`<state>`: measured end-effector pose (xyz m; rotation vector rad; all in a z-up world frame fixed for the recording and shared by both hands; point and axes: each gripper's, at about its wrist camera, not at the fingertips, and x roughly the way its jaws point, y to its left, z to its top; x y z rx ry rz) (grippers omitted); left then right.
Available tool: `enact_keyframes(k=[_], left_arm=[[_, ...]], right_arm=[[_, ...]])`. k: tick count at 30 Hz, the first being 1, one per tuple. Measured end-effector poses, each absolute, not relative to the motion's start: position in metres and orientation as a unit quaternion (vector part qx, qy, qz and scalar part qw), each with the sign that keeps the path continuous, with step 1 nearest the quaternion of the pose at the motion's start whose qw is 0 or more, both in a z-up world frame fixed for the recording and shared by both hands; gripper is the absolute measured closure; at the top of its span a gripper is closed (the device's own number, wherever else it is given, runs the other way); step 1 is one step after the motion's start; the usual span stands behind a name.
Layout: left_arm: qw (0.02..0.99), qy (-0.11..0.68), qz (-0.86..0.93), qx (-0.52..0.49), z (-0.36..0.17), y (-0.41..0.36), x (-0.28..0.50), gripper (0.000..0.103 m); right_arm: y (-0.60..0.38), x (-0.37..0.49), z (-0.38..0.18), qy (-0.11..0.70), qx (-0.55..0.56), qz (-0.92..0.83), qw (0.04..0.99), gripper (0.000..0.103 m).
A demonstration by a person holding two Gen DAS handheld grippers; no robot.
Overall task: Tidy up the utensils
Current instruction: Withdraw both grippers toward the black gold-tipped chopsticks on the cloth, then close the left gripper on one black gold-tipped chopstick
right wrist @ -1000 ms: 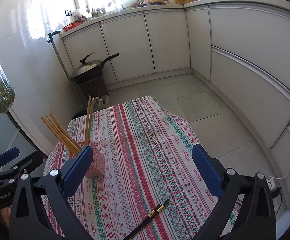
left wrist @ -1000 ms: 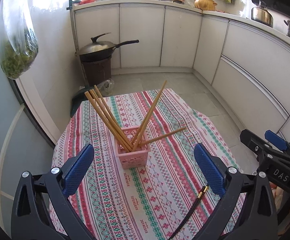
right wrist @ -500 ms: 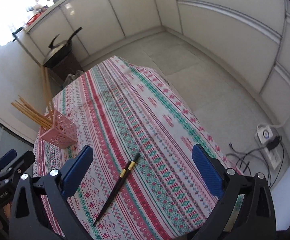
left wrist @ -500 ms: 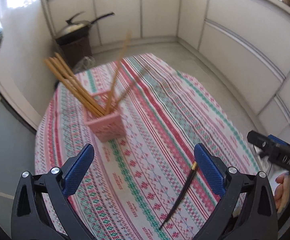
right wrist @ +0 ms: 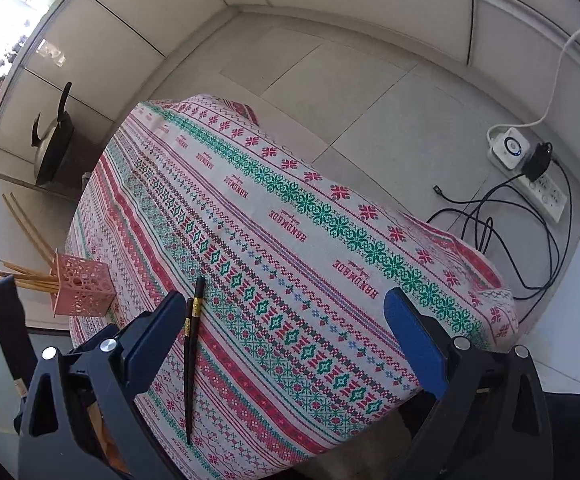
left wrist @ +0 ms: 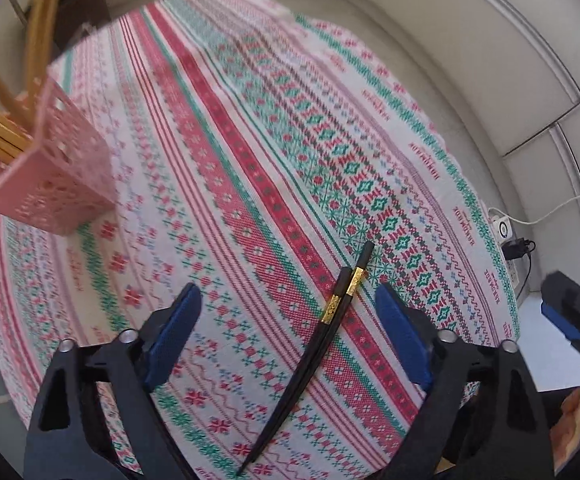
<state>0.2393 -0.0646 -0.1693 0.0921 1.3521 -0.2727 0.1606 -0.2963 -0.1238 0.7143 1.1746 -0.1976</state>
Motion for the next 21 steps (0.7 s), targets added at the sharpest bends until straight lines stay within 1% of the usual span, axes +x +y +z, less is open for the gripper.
enact_keyframes(k=[1, 11, 15, 18, 21], left_arm=[[0.767, 0.628, -0.124, 0.045, -0.172, -0.066, 0.240, 0.026], [0.751, 0.647, -0.120, 0.059, -0.192, -0.075, 0.246, 0.026], [0.745, 0.654, -0.117, 0.067, -0.202, -0.076, 0.250, 0.033], [0.744, 0.655, -0.117, 0.067, -0.209, -0.079, 0.253, 0.034], [0.744, 0.654, -0.117, 0.073, -0.213, -0.082, 0.254, 0.037]], right_arm=[[-0.297, 0.162, -0.126, 0.545, 0.333, -0.088, 0.764, 0.007], [-0.298, 0.166, -0.133, 0.554, 0.352, -0.077, 0.750, 0.007], [-0.301, 0.165, -0.135, 0.555, 0.357, -0.079, 0.747, 0.007], [-0.302, 0.165, -0.136, 0.555, 0.358, -0.081, 0.746, 0.007], [-0.301, 0.166, -0.137, 0.559, 0.358, -0.077, 0.744, 0.007]])
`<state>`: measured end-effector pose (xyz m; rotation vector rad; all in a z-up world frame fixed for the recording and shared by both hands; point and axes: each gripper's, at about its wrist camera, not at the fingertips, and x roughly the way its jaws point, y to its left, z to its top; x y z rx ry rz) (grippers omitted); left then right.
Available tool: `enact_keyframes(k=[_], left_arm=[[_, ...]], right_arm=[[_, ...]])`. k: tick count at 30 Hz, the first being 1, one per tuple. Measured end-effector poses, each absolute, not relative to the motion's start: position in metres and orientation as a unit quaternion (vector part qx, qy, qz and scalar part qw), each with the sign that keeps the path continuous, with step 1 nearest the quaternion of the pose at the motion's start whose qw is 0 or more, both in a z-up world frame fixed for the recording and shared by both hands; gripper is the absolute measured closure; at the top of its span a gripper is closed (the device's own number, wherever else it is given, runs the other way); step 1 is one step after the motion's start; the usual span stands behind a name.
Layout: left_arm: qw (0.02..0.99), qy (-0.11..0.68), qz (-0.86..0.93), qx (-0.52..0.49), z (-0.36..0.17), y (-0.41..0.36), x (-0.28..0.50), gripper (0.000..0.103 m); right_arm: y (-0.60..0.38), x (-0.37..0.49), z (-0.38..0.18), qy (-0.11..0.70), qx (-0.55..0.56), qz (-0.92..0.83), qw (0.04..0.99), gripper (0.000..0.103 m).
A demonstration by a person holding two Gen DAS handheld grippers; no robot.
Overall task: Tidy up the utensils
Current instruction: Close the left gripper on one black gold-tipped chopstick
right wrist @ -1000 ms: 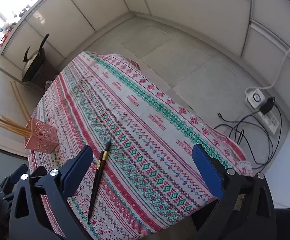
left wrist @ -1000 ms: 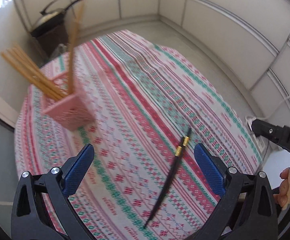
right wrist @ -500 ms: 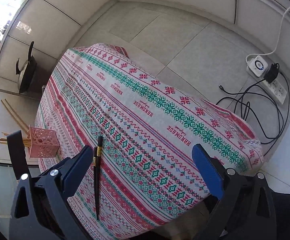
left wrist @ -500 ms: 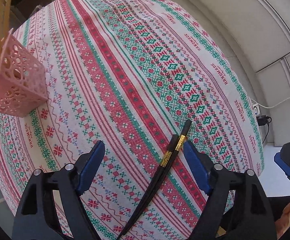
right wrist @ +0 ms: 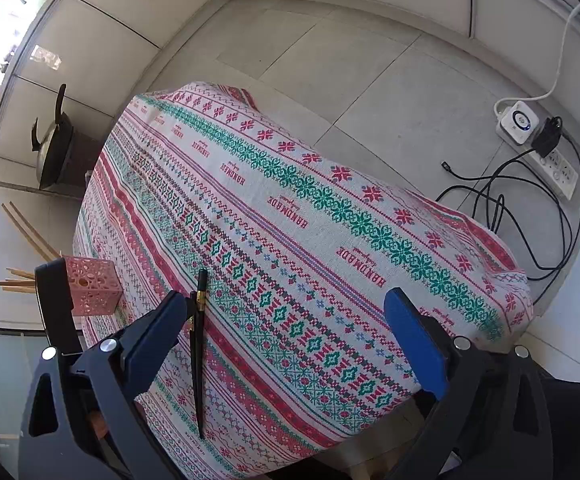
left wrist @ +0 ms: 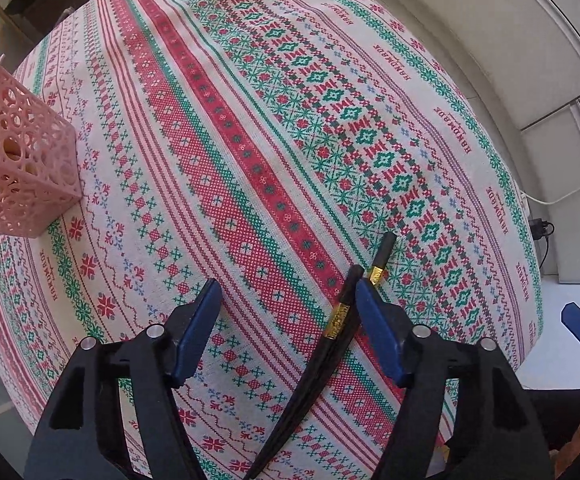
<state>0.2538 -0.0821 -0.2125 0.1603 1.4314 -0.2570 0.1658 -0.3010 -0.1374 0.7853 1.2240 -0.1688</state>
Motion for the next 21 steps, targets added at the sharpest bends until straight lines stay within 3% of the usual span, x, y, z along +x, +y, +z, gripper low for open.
enact_keyframes(k=[5, 10, 17, 21], left_arm=[[0.743, 0.652, -0.114, 0.093, -0.220, -0.084, 0.259, 0.043], [0.746, 0.647, -0.118, 0.106, -0.217, -0.093, 0.259, 0.061], [0.749, 0.639, -0.127, 0.119, -0.213, -0.103, 0.258, 0.073], [0.750, 0.636, -0.132, 0.120, -0.207, -0.101, 0.255, 0.086]], right_arm=[[-0.303, 0.166, -0.139, 0.559, 0.361, -0.081, 0.742, 0.007], [-0.305, 0.166, -0.140, 0.559, 0.364, -0.084, 0.740, 0.007], [-0.303, 0.167, -0.142, 0.563, 0.362, -0.084, 0.738, 0.007], [-0.302, 0.167, -0.144, 0.565, 0.361, -0.084, 0.737, 0.007]])
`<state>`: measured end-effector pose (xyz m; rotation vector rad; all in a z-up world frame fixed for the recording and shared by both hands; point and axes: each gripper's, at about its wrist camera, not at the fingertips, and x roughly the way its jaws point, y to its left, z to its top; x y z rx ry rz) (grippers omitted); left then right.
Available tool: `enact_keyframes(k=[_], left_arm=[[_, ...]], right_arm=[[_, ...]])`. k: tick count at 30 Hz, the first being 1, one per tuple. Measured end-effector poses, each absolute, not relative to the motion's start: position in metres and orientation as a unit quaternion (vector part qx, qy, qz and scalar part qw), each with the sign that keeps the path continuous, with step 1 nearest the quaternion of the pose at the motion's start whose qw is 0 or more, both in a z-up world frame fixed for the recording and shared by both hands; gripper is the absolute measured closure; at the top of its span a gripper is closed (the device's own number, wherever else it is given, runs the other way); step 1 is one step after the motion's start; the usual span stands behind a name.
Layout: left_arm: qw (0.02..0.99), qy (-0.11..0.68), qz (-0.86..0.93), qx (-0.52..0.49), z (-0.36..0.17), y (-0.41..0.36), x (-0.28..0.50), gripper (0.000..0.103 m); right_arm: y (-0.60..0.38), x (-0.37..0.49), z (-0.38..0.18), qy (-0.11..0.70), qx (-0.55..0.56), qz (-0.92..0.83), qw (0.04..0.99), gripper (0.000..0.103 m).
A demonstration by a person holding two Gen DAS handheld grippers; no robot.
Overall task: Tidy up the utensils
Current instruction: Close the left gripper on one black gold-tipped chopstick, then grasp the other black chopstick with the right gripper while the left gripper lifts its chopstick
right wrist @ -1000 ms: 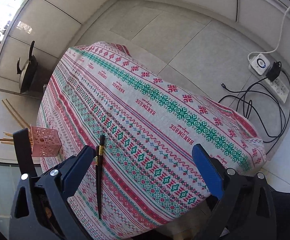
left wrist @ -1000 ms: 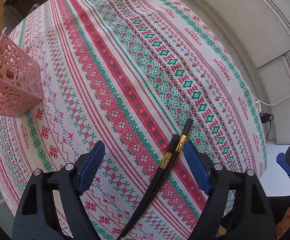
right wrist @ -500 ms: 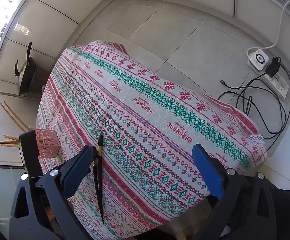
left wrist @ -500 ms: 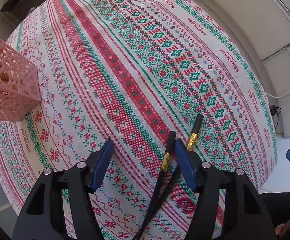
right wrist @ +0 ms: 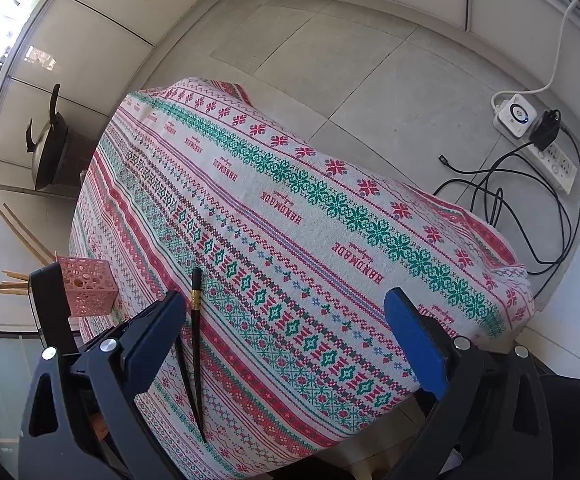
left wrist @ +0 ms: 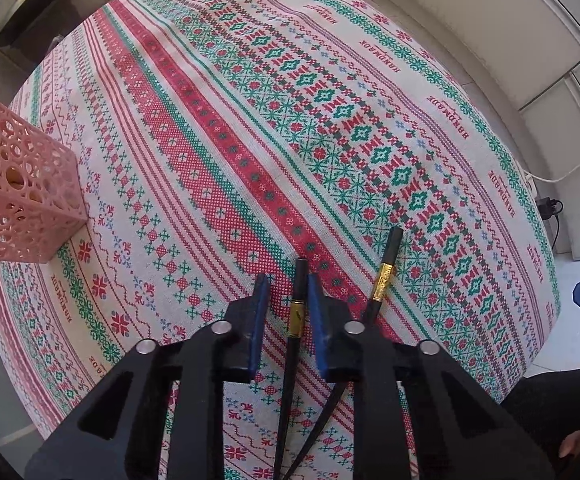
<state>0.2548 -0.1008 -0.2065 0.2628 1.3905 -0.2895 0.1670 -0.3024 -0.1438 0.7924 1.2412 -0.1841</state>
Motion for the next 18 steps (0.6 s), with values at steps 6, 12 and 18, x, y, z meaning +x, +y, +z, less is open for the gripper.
enact_keyframes(k=[6, 12, 18], left_arm=[[0.757, 0.629, -0.139, 0.109, -0.203, -0.089, 0.251, 0.097], [0.770, 0.614, -0.120, 0.126, -0.190, -0.064, 0.232, 0.097], [0.799, 0.580, -0.096, 0.128, -0.156, -0.030, 0.203, 0.097]], right_arm=[[-0.298, 0.169, -0.146, 0.570, 0.359, -0.082, 0.734, 0.007], [-0.281, 0.178, -0.149, 0.578, 0.343, -0.081, 0.736, 0.007], [-0.235, 0.199, -0.152, 0.591, 0.280, -0.071, 0.753, 0.007]])
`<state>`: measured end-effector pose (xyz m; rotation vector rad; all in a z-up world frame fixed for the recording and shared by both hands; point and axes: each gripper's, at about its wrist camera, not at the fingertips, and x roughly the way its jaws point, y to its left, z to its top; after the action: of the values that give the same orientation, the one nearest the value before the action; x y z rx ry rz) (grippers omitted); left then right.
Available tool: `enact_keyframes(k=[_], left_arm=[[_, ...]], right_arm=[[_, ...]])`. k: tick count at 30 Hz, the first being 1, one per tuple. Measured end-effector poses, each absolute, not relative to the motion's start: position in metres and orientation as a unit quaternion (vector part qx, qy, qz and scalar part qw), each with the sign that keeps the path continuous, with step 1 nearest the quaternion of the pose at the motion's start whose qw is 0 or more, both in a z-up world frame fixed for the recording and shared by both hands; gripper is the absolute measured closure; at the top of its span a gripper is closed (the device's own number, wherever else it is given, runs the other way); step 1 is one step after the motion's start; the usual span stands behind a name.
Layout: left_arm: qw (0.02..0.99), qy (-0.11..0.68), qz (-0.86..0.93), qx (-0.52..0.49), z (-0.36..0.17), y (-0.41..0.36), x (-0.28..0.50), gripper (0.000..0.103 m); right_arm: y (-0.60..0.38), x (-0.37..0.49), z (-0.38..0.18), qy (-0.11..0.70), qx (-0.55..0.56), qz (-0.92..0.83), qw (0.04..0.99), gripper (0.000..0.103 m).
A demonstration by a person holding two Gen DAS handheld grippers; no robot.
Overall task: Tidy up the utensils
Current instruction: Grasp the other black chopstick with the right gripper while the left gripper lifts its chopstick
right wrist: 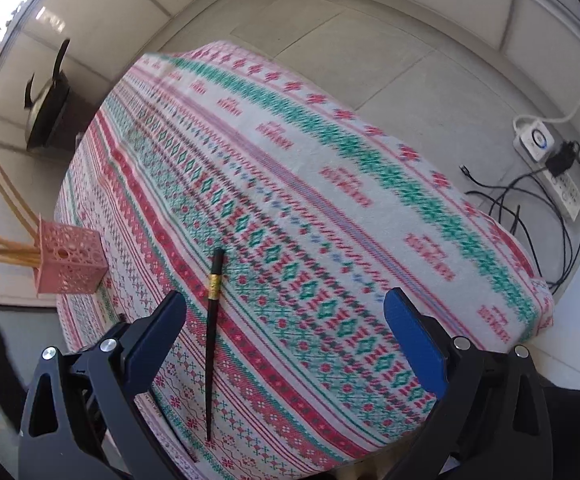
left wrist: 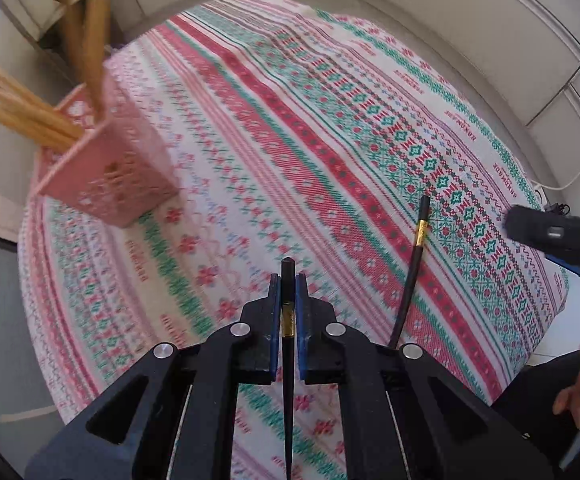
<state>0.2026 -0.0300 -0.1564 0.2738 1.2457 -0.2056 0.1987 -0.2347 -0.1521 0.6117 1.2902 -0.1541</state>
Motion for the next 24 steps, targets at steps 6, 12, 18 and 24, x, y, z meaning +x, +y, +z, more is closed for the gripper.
enact_keyframes(k=[6, 12, 18, 24], left_arm=[[0.844, 0.520, -0.051, 0.122, -0.103, 0.007, 0.184, 0.097], [0.878, 0.466, -0.016, 0.110, -0.066, 0.026, 0.173, 0.097], [0.893, 0.441, 0.005, 0.095, -0.049, 0.044, 0.169, 0.097], [0.901, 0.427, 0.015, 0.078, -0.038, 0.057, 0.165, 0.097]], right_arm=[[-0.184, 0.218, -0.161, 0.601, 0.211, -0.073, 0.768, 0.007], [-0.151, 0.233, -0.187, 0.632, 0.154, -0.076, 0.756, 0.030], [-0.134, 0.235, -0.182, 0.605, 0.116, -0.085, 0.783, 0.066], [-0.132, 0.237, -0.179, 0.595, 0.149, -0.054, 0.788, 0.096]])
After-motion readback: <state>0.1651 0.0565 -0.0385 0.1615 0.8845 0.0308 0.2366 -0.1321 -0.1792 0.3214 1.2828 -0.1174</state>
